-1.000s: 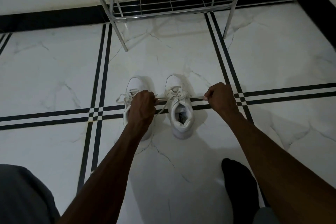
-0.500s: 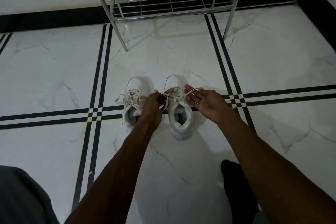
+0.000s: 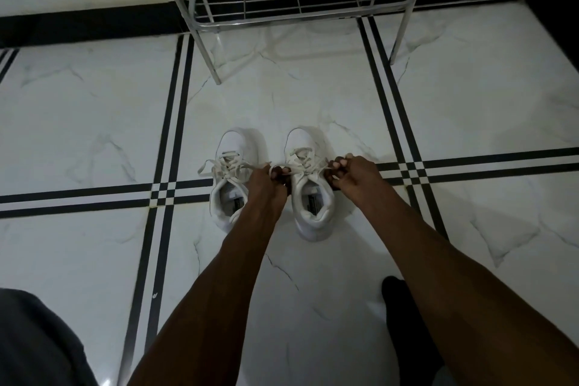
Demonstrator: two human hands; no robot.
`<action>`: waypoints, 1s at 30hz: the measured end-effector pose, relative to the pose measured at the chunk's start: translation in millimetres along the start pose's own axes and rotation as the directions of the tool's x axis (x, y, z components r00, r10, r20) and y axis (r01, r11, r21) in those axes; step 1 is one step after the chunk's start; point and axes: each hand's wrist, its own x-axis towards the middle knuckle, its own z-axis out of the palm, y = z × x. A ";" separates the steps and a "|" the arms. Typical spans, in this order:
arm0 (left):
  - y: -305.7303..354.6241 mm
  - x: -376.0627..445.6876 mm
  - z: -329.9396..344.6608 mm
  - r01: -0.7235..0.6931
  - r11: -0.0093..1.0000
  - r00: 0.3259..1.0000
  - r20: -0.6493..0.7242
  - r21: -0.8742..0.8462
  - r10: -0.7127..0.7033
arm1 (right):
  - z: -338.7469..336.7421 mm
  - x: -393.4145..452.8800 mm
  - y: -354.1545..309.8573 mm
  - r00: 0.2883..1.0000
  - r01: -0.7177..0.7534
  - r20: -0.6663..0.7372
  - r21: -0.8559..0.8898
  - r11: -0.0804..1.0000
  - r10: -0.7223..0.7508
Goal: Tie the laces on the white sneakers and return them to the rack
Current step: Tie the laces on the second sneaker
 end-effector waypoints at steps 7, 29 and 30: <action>0.3 -7.6 2.6 -0.050 0.999 0.996 -0.079 0.017 0.051 | -2.2 1.3 0.0 0.999 -0.011 -0.033 0.042 0.999 0.012; -12.7 -39.5 -4.3 -0.515 -0.164 0.778 0.539 0.841 0.324 | -26.5 -12.5 -1.6 0.787 0.567 0.596 -0.801 -0.194 -0.158; -15.8 -41.0 -6.4 -0.499 -0.149 0.780 0.517 0.854 0.353 | -26.1 -16.0 -0.2 0.799 0.555 0.579 -0.814 -0.175 -0.161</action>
